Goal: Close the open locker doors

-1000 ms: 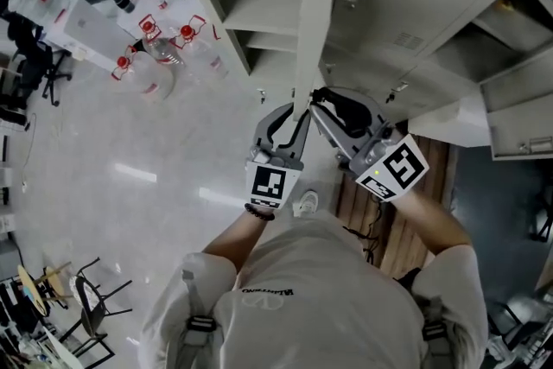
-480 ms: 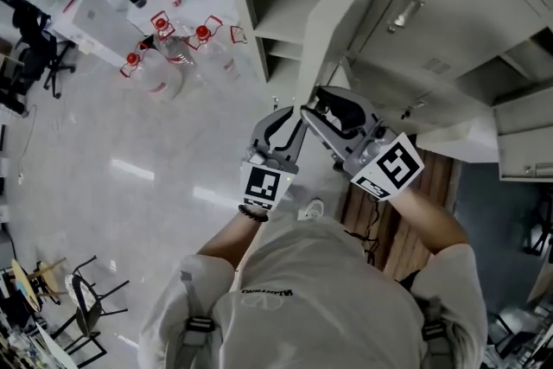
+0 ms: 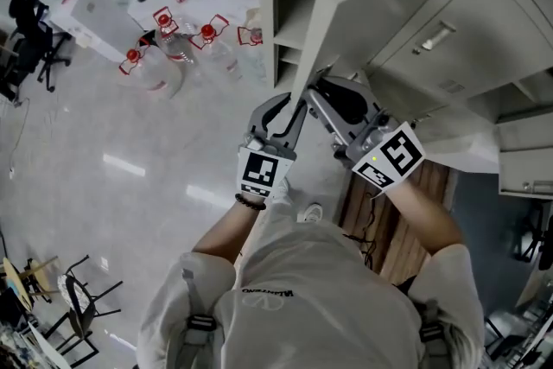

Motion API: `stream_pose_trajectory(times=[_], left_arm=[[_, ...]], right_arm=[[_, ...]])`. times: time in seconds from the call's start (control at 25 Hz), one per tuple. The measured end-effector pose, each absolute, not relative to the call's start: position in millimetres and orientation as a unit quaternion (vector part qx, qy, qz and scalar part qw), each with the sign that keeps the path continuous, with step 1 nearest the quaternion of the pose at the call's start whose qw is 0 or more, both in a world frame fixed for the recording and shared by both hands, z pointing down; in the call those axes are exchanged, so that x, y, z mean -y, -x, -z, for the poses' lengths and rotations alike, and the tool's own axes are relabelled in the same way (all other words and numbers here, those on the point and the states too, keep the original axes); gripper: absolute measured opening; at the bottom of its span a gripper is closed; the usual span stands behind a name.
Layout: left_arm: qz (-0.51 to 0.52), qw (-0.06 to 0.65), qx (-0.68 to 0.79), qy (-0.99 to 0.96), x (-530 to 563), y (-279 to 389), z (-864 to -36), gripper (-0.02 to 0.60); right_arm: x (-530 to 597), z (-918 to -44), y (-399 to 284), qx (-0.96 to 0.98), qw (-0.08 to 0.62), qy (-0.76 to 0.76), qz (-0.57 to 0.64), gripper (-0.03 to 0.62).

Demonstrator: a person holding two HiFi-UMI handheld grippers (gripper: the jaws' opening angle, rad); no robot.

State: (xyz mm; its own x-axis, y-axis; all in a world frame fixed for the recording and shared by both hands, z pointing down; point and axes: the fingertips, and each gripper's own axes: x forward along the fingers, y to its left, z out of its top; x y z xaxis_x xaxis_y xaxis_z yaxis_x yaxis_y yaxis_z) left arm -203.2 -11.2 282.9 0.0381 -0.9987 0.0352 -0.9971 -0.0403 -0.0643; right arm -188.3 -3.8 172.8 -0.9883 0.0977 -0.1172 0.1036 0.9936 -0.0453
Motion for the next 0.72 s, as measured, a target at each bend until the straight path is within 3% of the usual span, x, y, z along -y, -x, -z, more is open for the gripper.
stream_pose_trajectory(times=[0.36, 0.64, 0.72], left_arm=[[0.03, 0.016, -0.716, 0.697, 25, 263, -280, 0.1], [0.026, 0.029, -0.724, 0.689, 33, 290, -279, 0.055], [0.028, 0.032, -0.72, 0.693, 42, 292, -279, 0.016]], right_arm=[[27, -172, 245, -0.999, 0.052, -0.001, 0.005, 0.046], [52, -172, 276, -0.998, 0.052, 0.03, 0.001, 0.038], [59, -172, 284, -0.998, 0.052, 0.038, 0.001, 0.037]])
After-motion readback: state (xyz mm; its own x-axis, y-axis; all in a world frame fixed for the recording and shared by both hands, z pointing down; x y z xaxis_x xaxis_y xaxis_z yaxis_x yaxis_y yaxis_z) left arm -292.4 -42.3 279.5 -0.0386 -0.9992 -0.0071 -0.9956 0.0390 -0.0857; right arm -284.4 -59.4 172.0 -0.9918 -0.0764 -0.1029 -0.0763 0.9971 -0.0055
